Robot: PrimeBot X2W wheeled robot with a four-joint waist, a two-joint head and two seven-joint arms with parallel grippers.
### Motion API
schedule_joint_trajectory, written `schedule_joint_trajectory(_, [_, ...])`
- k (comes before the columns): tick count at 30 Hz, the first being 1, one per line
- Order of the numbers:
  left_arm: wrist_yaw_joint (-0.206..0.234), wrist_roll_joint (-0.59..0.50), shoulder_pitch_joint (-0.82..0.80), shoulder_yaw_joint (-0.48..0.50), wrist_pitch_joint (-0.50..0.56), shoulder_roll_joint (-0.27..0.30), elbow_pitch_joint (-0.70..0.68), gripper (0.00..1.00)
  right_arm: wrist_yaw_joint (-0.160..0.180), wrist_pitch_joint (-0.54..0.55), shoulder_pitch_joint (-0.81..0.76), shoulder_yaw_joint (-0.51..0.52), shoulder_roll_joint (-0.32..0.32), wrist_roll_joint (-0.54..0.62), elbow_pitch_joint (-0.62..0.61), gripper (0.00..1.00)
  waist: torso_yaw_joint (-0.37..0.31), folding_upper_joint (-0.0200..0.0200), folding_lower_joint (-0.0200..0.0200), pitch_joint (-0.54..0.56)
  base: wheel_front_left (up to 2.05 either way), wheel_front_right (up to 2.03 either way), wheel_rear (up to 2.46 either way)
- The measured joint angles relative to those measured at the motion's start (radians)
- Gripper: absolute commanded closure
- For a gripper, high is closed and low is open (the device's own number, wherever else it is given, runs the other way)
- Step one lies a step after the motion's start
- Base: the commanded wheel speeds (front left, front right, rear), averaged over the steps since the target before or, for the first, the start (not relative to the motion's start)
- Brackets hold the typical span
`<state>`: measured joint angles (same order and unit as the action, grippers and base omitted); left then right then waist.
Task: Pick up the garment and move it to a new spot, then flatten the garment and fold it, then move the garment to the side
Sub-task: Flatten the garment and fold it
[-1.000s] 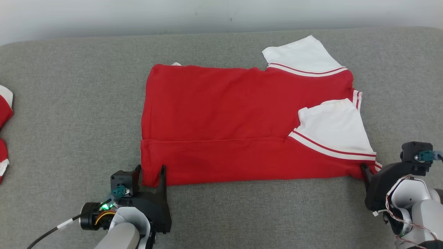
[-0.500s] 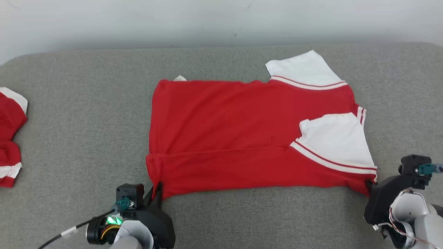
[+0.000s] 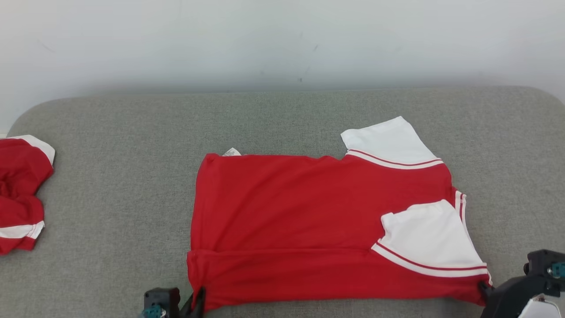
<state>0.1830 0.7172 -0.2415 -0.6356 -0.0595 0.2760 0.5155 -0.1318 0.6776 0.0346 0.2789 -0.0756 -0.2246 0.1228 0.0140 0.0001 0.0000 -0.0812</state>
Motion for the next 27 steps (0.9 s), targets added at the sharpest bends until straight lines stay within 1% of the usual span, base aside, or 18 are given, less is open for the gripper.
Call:
schedule_joint_trajectory(10, [0.050, 0.019, 0.102, 0.004, 0.014, 0.027, -0.094, 1.00, 0.000, 0.009, -0.080, 0.017, 0.023, -0.005, -0.052, 1.00, 0.004, -0.0001, 0.0000, 0.022, 0.00, 0.00, 0.00])
schedule_joint_trajectory(11, [0.053, 0.022, 0.109, 0.005, 0.017, 0.030, -0.100, 0.54, 0.000, 0.009, -0.082, 0.017, 0.024, -0.001, -0.053, 0.74, 0.003, -0.0001, 0.0000, 0.025, 0.00, 0.00, 0.00])
schedule_joint_trajectory(12, [0.054, 0.022, 0.115, 0.003, 0.017, 0.031, -0.105, 0.00, 0.000, 0.009, -0.084, 0.016, 0.024, 0.002, -0.055, 0.17, 0.003, -0.0001, 0.0000, 0.028, 0.00, 0.00, 0.00])
schedule_joint_trajectory(13, [0.054, 0.022, 0.119, 0.002, 0.017, 0.034, -0.108, 0.00, 0.000, 0.008, -0.087, 0.015, 0.024, 0.006, -0.056, 0.00, 0.003, -0.0001, 0.0000, 0.030, 0.00, 0.00, 0.00])
schedule_joint_trajectory(22, [0.066, 0.024, 0.133, 0.020, -0.012, 0.046, -0.127, 0.00, 0.000, -0.041, -0.089, 0.008, 0.025, 0.005, -0.043, 0.00, 0.008, -0.0001, -0.0001, 0.043, 0.00, 0.00, 0.00])
schedule_joint_trajectory(27, [0.068, 0.024, 0.105, 0.035, -0.019, 0.059, -0.156, 0.00, 0.000, -0.030, -0.043, -0.006, 0.023, 0.032, -0.063, 0.00, 0.011, 0.0000, -0.0001, 0.034, 0.00, 0.00, 0.00])
